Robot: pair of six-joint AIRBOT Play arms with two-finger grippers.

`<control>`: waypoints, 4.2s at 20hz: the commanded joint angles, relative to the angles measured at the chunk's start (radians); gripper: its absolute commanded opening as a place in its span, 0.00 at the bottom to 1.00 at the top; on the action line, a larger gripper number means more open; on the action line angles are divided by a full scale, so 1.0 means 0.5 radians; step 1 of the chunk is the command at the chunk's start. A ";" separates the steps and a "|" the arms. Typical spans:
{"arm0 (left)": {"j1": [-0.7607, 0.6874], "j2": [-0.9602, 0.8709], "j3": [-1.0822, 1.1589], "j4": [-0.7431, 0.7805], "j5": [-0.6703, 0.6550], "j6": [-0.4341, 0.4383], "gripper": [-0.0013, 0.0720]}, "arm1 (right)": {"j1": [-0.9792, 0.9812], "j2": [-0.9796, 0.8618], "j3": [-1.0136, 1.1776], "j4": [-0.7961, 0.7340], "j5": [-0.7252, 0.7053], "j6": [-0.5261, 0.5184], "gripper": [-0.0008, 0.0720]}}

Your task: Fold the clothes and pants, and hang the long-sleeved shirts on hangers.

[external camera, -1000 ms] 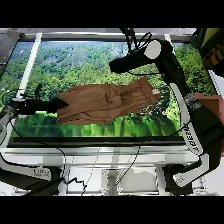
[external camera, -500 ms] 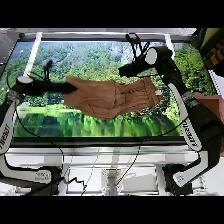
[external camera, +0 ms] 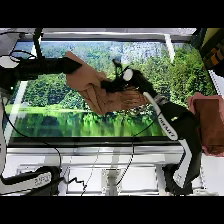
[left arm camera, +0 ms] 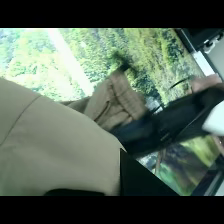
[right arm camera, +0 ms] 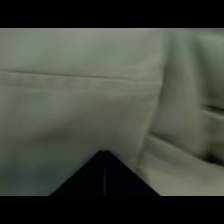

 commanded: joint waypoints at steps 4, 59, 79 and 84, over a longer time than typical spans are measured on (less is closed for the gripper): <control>-0.021 -0.093 0.008 0.144 0.076 -0.053 0.04 | 0.246 -0.146 -0.002 0.127 -0.181 0.024 0.05; -0.720 -0.622 0.401 -0.066 0.573 -0.172 0.95 | -1.094 -0.075 0.039 -0.235 0.768 -0.544 0.95; -0.526 -0.616 0.401 -0.064 0.355 -0.173 0.04 | -0.834 -0.246 0.068 0.714 0.676 -0.500 0.05; -0.227 -0.424 0.401 0.887 -0.105 -0.716 0.04 | -0.926 -0.098 0.266 0.952 0.739 -0.498 0.05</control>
